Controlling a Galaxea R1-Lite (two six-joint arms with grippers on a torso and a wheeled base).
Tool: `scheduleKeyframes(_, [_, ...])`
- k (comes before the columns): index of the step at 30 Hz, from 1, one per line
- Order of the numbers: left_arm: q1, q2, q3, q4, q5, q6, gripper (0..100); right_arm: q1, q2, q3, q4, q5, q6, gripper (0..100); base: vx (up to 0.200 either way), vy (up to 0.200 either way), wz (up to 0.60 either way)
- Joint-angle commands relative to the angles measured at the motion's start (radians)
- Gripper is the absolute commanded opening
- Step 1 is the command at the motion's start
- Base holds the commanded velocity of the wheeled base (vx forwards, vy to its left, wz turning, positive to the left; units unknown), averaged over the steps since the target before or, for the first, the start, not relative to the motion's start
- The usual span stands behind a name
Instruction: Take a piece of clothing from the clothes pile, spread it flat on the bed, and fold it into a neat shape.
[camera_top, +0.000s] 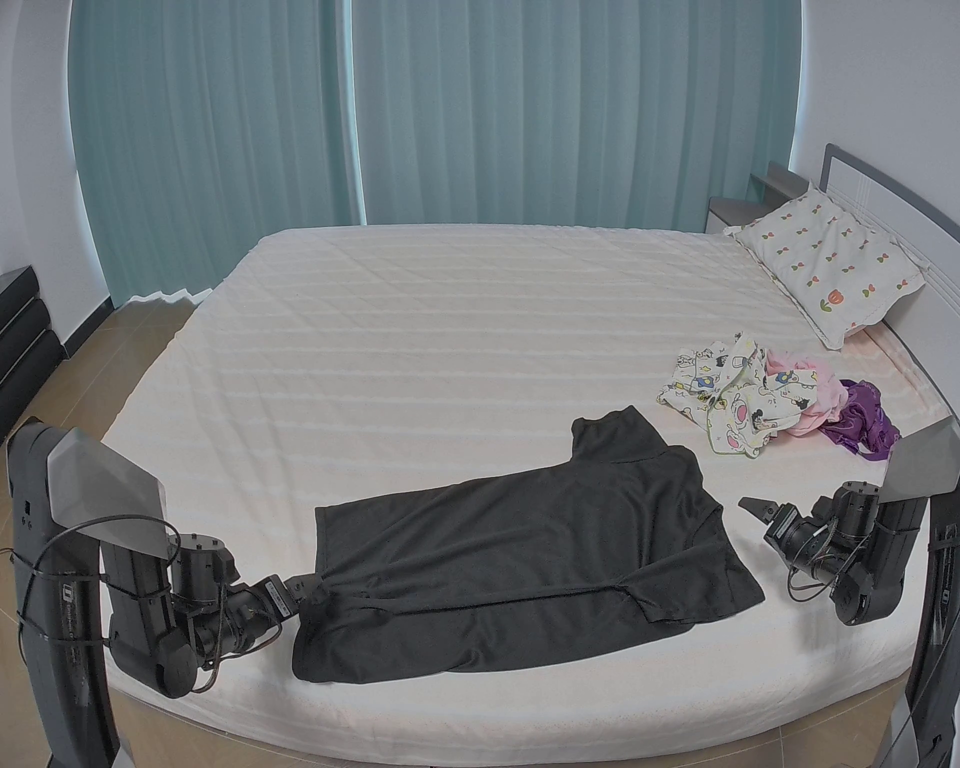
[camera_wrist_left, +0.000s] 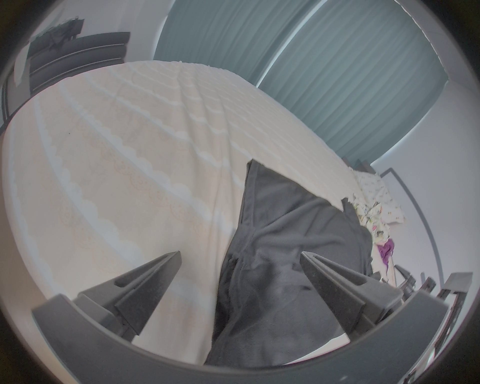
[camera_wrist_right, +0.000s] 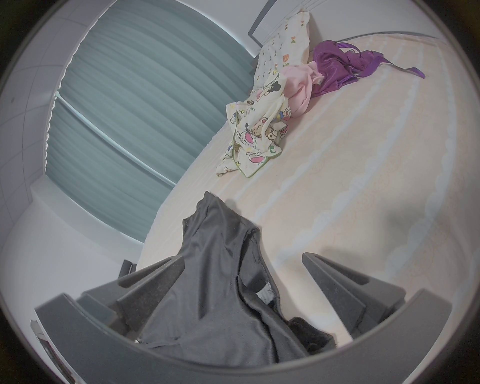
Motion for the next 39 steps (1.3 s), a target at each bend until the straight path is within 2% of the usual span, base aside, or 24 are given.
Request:
scheduleKeyframes(1, [0.027, -0.080, 0.016, 0.000, -0.001, -0.037, 100, 0.002, -0.039, -0.001, -0.001, 0.001, 0.032, 100, 0.000, 0.000, 0.00])
scheduleKeyframes(7, [0.036, -0.080, 0.009, 0.000, -0.003, -0.043, 100, 0.019, -0.039, -0.001, -0.004, 0.001, 0.092, 100, 0.133, 0.000, 0.00])
scheduleKeyframes(18, [0.037, -0.072, 0.006, 0.000, -0.003, -0.043, 100, 0.028, -0.030, 0.008, -0.018, -0.001, 0.093, 100, 0.200, 0.000, 0.00])
scheduleKeyframes(27, [0.033, -0.072, 0.014, 0.000, -0.006, -0.048, 100, 0.030, -0.025, 0.008, -0.018, -0.004, 0.093, 100, 0.000, 0.000, 0.00])
scheduleKeyframes(33, [0.030, -0.072, 0.017, 0.000, -0.001, -0.048, 100, 0.039, -0.025, 0.008, -0.018, -0.005, 0.093, 100, 0.000, -0.200, 0.00])
scheduleKeyframes(39, [0.030, -0.078, 0.013, -0.002, 0.002, -0.042, 100, 0.040, -0.025, 0.009, -0.018, -0.008, 0.093, 100, 0.000, 0.000, 0.00])
